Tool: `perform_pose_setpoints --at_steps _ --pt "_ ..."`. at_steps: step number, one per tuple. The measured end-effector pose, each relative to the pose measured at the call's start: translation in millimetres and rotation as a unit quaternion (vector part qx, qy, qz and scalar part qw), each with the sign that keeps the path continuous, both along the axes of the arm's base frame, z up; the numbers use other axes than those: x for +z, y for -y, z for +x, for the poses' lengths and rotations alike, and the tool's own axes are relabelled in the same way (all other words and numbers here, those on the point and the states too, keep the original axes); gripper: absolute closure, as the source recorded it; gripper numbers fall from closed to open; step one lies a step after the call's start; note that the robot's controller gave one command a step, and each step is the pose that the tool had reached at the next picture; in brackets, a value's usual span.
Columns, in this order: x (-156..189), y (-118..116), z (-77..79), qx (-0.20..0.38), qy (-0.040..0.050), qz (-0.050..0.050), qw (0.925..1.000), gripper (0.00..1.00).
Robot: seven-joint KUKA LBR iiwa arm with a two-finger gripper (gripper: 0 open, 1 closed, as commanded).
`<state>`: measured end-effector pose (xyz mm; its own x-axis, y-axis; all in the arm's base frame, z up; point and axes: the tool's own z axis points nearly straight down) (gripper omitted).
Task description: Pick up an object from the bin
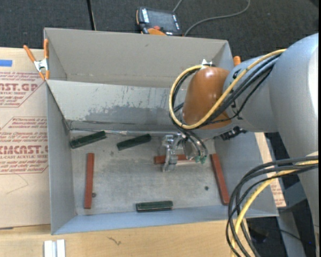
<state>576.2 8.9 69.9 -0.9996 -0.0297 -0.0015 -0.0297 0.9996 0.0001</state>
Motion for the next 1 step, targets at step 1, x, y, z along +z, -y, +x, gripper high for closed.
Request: perform_pose_setpoints --at_steps 1 --pt "107.2 -4.3 -8.8 -0.033 0.004 0.001 0.9994 1.0"
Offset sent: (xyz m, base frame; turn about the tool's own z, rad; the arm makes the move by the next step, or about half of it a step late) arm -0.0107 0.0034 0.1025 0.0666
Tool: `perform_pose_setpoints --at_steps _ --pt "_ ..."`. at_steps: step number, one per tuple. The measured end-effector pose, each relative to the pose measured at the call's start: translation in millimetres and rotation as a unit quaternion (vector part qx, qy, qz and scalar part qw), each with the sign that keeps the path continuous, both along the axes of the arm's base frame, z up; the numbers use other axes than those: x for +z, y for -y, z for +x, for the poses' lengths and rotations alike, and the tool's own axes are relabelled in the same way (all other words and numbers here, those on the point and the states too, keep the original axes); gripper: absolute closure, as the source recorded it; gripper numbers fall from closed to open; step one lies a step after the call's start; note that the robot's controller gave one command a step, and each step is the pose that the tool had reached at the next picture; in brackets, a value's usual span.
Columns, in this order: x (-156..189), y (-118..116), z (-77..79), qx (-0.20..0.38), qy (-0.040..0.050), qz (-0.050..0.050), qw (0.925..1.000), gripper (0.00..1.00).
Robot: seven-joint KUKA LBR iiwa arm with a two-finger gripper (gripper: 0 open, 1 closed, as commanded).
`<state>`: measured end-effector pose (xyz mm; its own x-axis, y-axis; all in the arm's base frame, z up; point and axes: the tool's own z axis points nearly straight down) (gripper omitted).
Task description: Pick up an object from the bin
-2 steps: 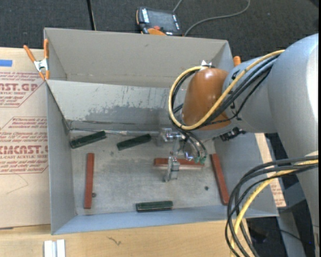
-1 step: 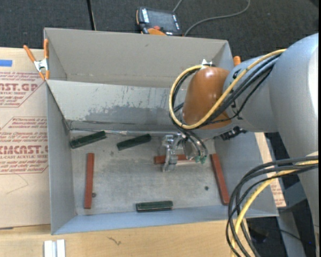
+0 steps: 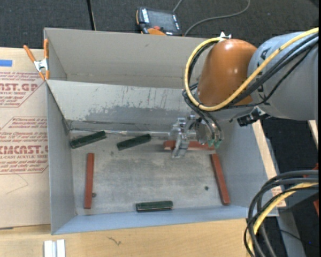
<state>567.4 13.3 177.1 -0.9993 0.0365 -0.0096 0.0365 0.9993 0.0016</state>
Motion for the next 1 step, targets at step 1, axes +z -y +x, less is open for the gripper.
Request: perform_pose_setpoints --at_steps 1 --pt "58.4 10.1 -21.0 0.004 -0.0011 -0.001 1.0 1.0"
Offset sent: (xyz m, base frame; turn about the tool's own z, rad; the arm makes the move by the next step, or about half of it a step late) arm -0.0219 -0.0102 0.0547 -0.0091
